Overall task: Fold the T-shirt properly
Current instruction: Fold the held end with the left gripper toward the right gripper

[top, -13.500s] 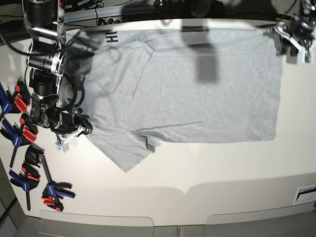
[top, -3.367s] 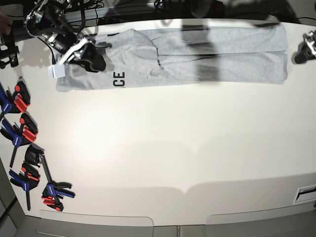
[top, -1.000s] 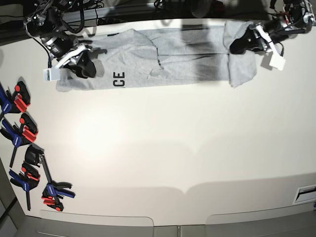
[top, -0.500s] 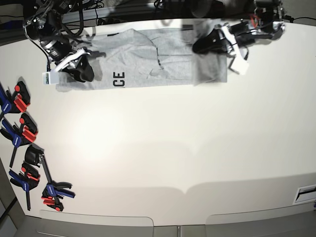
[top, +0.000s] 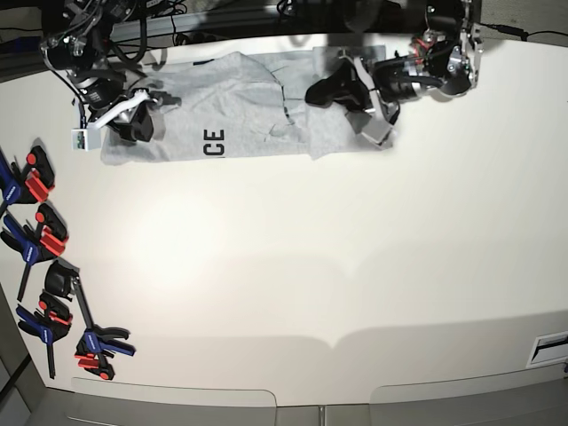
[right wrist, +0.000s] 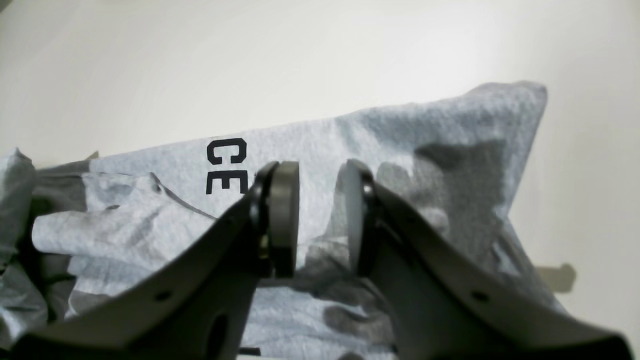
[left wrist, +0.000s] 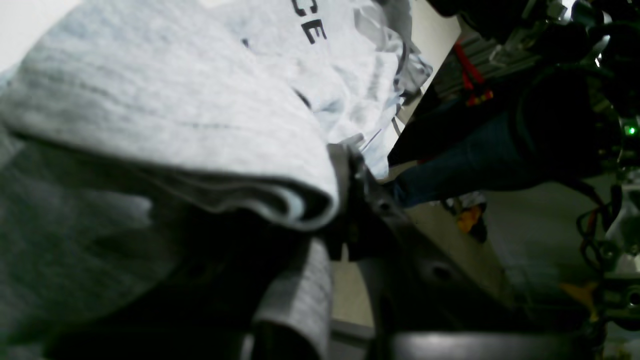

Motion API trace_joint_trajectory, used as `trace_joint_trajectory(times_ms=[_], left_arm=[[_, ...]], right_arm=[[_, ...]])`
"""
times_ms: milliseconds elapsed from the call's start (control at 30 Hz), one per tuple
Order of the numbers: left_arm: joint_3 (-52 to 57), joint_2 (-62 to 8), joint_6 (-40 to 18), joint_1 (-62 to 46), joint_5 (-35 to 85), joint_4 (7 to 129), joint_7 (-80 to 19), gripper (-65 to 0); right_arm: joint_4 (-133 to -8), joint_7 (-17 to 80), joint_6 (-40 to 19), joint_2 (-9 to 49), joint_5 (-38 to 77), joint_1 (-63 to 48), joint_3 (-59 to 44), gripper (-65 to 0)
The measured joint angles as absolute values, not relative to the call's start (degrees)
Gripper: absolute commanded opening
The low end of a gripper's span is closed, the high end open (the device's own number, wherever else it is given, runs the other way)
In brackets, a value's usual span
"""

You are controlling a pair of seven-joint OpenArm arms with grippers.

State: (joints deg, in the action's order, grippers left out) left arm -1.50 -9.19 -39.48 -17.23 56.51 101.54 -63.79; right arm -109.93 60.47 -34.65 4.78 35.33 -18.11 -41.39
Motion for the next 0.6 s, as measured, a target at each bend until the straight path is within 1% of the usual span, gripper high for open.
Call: trace_joint_trajectory(times_ms=[333,600], left_arm=[[-1.65,-4.91,-39.48,-17.12,56.29,101.54,-62.98,-65.0],[-1.76,-4.93,-39.48,-17.10,56.25,101.54,-62.96,-65.0]], right_arm=[[-109.93,60.47,-34.63,4.78,35.35,-18.11,-41.39,-50.3],[-109.93,60.47,-34.65,4.78,35.55,-18.09,-41.39,-50.3]])
